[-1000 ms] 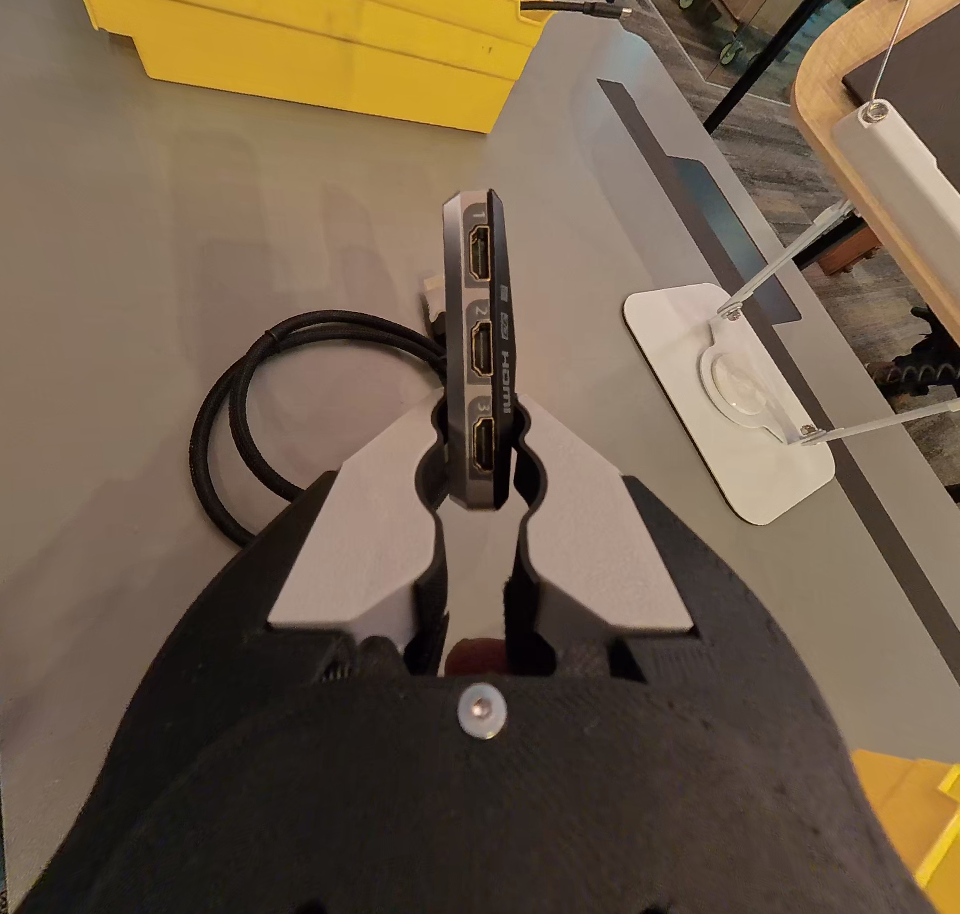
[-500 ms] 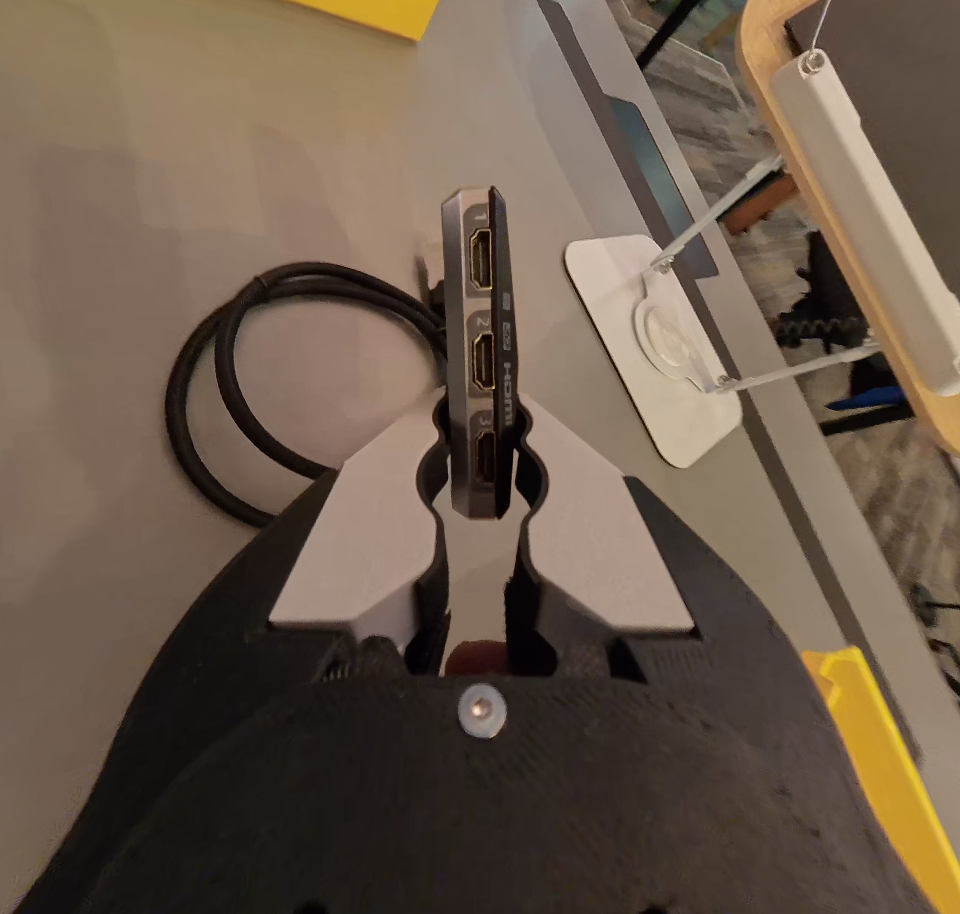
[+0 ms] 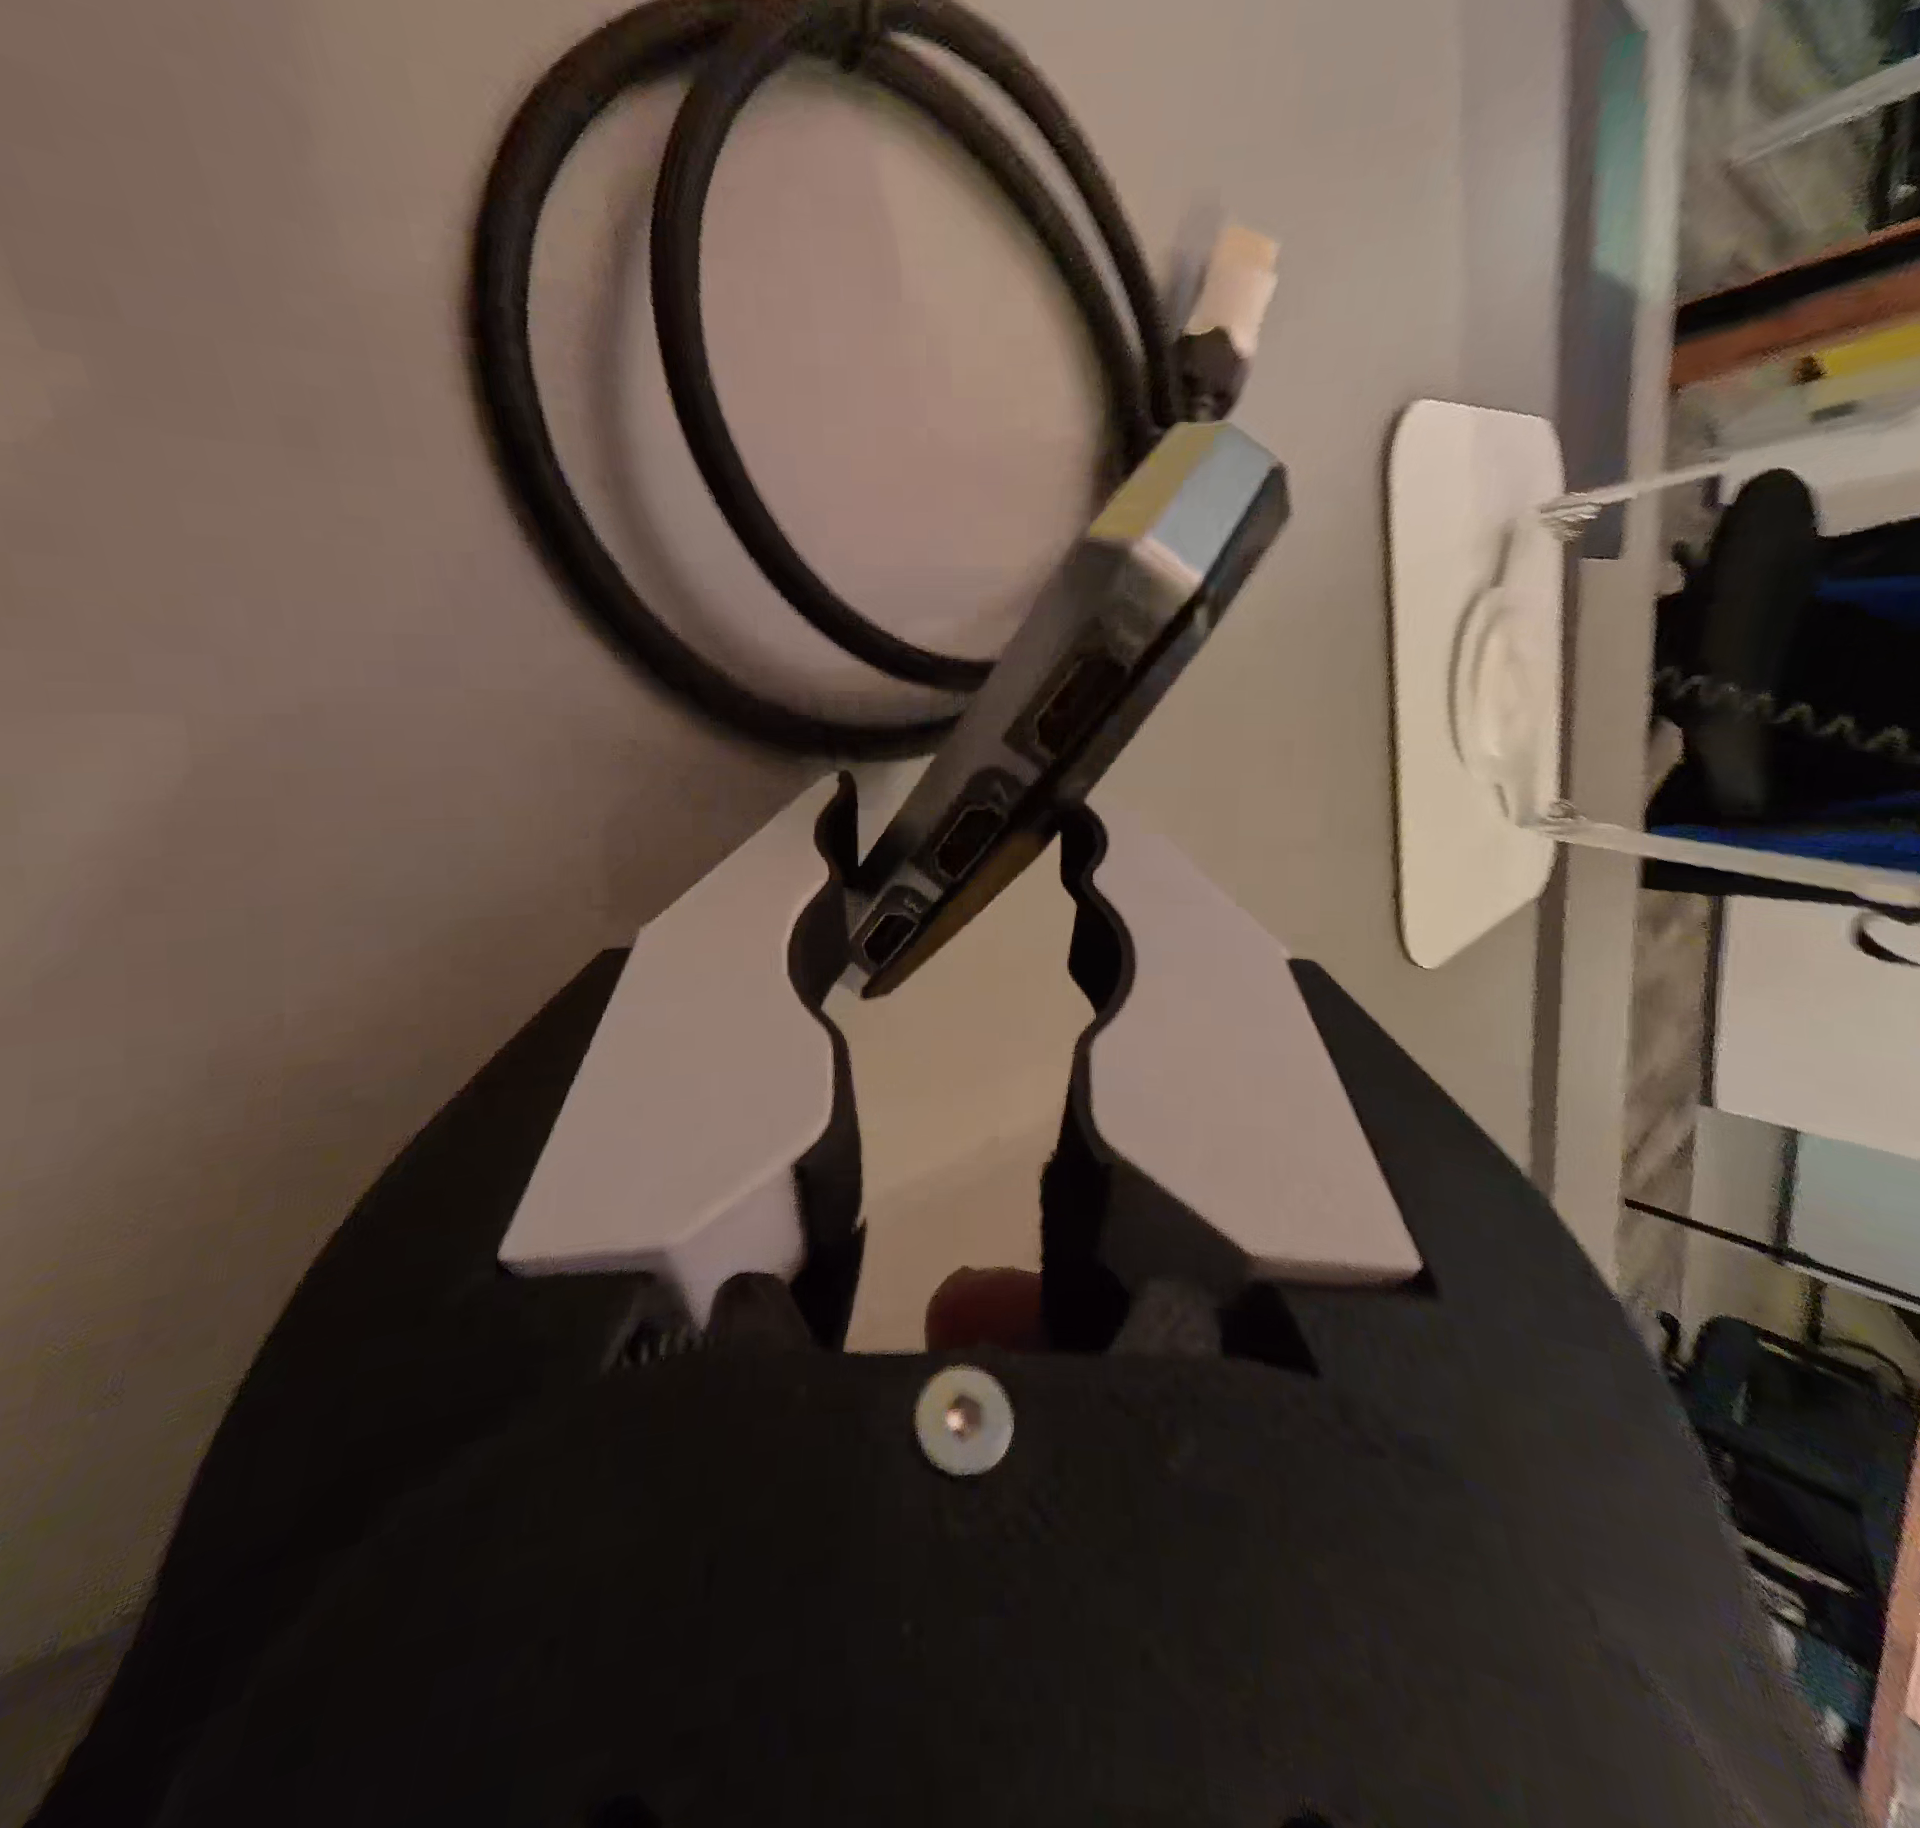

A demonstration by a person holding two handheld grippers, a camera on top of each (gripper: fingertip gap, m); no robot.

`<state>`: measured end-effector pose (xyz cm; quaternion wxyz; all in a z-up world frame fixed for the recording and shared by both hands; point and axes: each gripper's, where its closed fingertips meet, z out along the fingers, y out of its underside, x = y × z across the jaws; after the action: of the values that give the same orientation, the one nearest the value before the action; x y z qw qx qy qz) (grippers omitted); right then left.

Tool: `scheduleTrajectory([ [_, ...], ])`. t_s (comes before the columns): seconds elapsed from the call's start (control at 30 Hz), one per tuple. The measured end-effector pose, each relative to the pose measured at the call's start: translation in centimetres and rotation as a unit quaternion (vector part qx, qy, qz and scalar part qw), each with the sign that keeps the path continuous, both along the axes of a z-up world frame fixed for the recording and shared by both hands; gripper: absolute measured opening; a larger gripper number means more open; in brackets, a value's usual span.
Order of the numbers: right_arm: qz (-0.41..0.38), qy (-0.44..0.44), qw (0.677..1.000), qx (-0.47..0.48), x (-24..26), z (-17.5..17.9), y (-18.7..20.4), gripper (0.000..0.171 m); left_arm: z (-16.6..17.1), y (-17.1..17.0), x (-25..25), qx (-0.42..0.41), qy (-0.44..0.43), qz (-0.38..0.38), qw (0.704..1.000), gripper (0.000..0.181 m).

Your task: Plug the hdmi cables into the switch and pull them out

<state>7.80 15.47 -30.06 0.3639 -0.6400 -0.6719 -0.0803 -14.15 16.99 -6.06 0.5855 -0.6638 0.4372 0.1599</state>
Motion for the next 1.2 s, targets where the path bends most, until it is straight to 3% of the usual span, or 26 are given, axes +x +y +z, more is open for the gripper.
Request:
scheduleTrajectory([
  [0.37,0.016,0.12,0.99,-0.072,-0.9,3.7,-1.7,0.046,-2.3,0.6,2.3,-0.019,-0.005,-0.018,1.0,0.006],
  [0.57,0.016,0.206,0.975,-0.086,-1.2,7.9,-1.7,0.044,-1.7,0.4,2.3,-0.009,-0.023,-0.019,1.0,0.006],
  [0.83,-0.037,0.316,0.944,-0.089,2.2,13.3,0.3,0.04,0.8,-0.7,3.0,0.013,-0.064,-0.041,0.997,0.006],
  [1.2,0.028,0.296,0.951,-0.089,-1.7,12.4,-0.5,0.047,3.1,-2.9,6.2,0.035,-0.14,-0.103,0.984,0.006],
])
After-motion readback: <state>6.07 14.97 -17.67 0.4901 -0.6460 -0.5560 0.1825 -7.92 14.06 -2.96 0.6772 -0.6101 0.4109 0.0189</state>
